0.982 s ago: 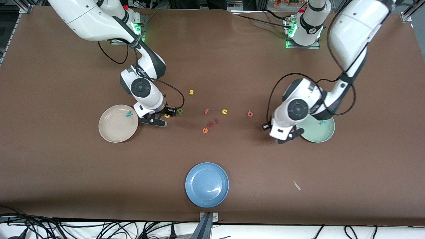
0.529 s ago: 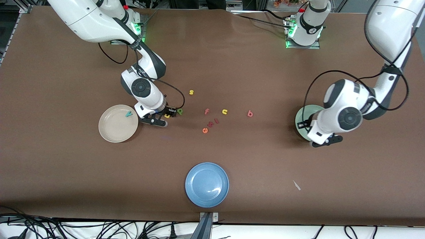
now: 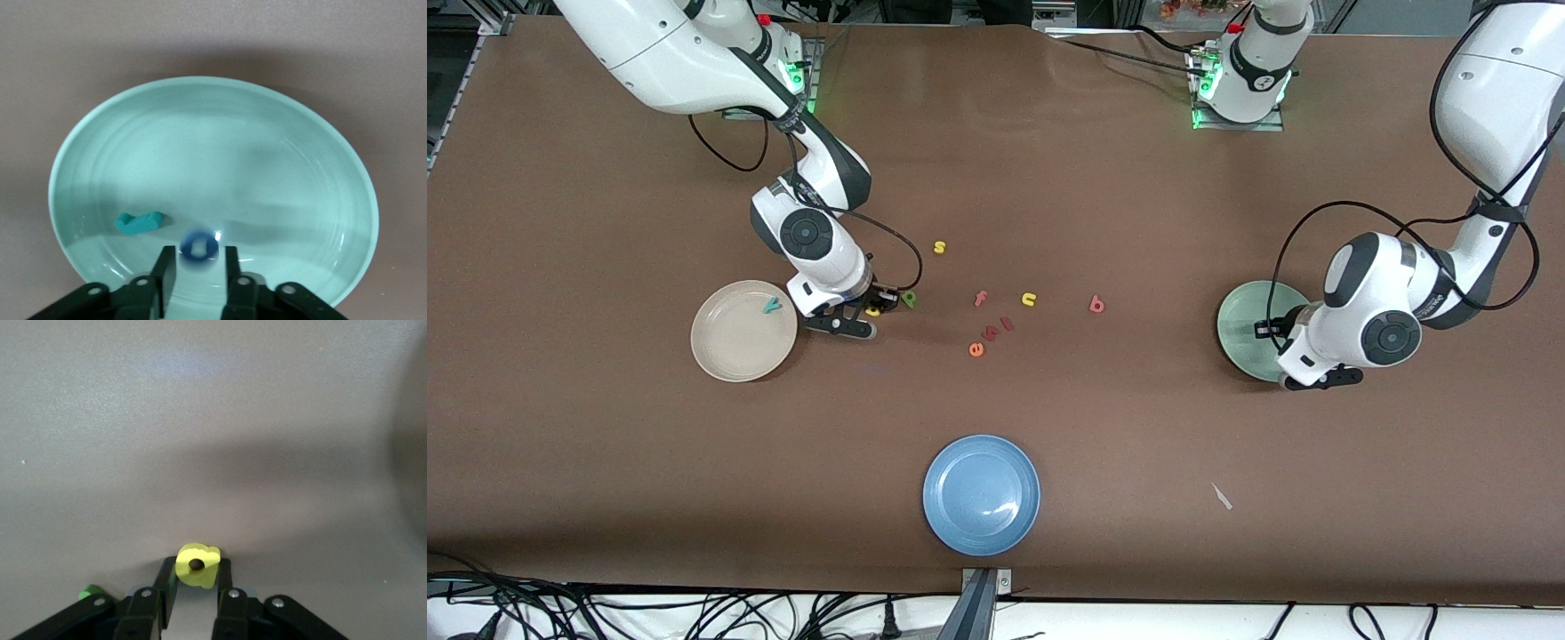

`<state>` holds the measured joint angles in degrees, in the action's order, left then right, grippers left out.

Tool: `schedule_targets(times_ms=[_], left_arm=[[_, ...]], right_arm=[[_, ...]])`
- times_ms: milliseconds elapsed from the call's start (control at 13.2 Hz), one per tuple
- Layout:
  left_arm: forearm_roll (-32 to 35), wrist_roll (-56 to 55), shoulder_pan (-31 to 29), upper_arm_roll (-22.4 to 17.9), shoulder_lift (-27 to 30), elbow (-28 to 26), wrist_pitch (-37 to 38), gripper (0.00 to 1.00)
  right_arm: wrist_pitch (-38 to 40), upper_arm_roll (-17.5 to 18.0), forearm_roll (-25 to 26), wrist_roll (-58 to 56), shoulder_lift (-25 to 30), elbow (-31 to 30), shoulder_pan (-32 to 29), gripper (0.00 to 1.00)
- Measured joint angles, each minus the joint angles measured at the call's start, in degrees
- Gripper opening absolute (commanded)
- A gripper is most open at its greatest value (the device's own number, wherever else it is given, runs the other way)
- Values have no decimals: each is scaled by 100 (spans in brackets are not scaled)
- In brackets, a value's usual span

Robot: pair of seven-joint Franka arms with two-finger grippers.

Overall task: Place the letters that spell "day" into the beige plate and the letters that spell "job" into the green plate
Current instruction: 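Drop the blue o on the green plate while the right gripper carries yellow, then grasp the pink a with the left gripper while the right gripper descends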

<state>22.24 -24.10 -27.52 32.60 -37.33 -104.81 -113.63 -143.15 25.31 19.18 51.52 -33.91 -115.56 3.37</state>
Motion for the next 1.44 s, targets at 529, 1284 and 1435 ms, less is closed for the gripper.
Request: schedule_targets(times_ms=[529, 1284, 1435], left_arm=[[-411, -1450, 55, 1174, 117, 208, 9, 100], [-40, -3164, 1375, 1354, -168, -355, -1533, 99], [302, -3160, 1375, 1328, -243, -536, -1782, 98]], right_arm=[[781, -66, 73, -1216, 648, 25, -509, 24], [1234, -300, 74, -3958, 1142, -99, -1682, 84], [1234, -294, 73, -3956, 1143, -105, -1675, 84]])
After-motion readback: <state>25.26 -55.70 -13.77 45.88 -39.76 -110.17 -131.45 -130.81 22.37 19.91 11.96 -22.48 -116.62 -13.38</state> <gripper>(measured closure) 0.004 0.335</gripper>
